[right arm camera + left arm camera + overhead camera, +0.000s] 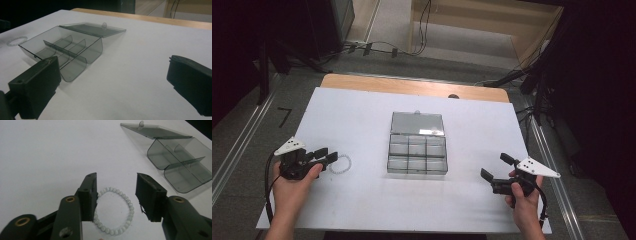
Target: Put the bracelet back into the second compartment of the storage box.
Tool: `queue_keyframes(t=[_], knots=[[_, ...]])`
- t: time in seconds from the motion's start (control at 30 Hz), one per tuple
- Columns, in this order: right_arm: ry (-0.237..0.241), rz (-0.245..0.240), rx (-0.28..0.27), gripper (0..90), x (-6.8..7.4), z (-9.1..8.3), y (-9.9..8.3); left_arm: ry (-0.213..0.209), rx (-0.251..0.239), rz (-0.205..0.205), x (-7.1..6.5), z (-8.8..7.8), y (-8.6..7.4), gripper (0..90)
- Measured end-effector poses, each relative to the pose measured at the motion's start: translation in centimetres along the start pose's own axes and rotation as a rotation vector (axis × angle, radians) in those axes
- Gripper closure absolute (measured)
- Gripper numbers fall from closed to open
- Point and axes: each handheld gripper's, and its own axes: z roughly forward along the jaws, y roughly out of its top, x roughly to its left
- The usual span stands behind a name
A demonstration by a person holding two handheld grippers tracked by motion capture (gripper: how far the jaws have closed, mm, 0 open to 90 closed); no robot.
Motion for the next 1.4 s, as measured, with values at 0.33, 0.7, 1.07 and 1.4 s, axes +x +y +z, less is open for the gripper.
queue_keyframes(t=[0.33,0.7,1.07,1.4], knots=[[-0.012,0.012,0.001,0.0,-0.9,-0.3,-0.5,0.054,0.066,0.022,0.1,0.8,-0.2,63.7],[-0.010,0.006,0.014,0.0,-0.9,0.0,-0.6,0.119,0.124,0.033,0.5,1.6,-0.8,71.9],[-0.007,0.005,0.019,0.0,-0.8,0.1,-0.6,0.164,0.155,0.063,0.3,2.5,-0.9,80.7],[-0.008,0.013,0.025,0.0,-0.9,0.3,-0.7,0.201,0.155,0.111,-0.3,2.8,-1.2,82.4]])
